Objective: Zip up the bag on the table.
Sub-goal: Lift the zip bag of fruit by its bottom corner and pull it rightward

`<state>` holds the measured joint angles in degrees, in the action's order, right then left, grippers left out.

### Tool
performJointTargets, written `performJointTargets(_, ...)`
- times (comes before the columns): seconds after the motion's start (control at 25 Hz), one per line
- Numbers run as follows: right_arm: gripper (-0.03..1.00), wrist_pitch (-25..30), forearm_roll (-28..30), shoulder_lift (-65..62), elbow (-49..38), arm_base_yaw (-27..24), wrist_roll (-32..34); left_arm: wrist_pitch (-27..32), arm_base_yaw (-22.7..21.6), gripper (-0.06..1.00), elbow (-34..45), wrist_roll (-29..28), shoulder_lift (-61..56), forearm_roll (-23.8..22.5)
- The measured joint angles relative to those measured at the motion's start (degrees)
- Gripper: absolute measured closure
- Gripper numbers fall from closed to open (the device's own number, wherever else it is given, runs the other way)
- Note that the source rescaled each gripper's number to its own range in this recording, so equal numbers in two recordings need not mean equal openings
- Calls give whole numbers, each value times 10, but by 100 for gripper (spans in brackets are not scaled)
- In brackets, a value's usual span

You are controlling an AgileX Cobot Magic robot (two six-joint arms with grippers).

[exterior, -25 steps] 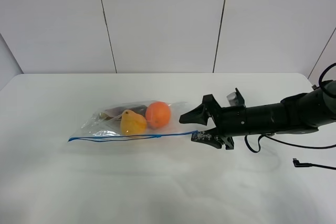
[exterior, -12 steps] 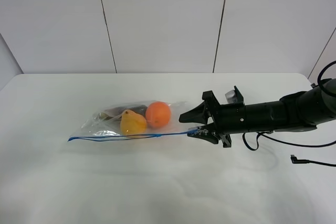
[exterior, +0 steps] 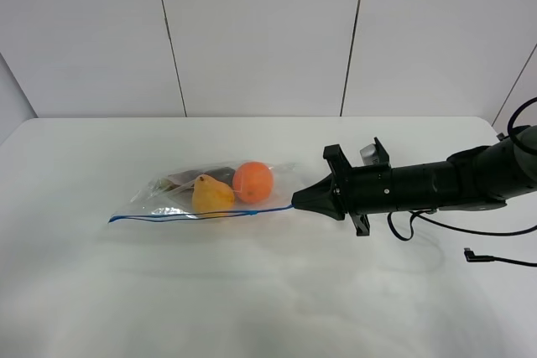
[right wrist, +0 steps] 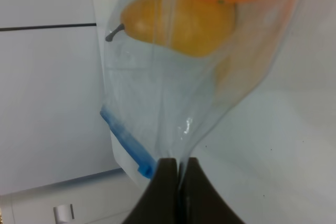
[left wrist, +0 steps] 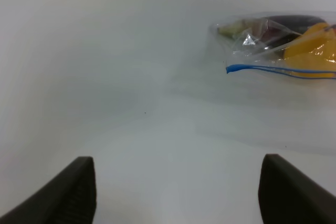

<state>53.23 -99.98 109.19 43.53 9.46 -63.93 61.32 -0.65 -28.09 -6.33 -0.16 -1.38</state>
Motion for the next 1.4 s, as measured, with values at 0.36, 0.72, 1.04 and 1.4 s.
performJointTargets(0.36, 97, 1, 0, 0, 0, 0, -11, 0, 0, -6, 0, 0, 0, 0)
performJointTargets(0.72, 97, -11, 3, 0, 0, 0, -14, -1, 0, -6, 0, 20, 0, 2)
performJointTargets(1.04, 97, -11, 11, 0, 0, 0, -14, -53, 0, -6, -31, 22, 35, 2)
performJointTargets(1.4, 97, -12, 11, 0, 0, 0, -15, -159, 0, -6, -86, 56, 197, 2)
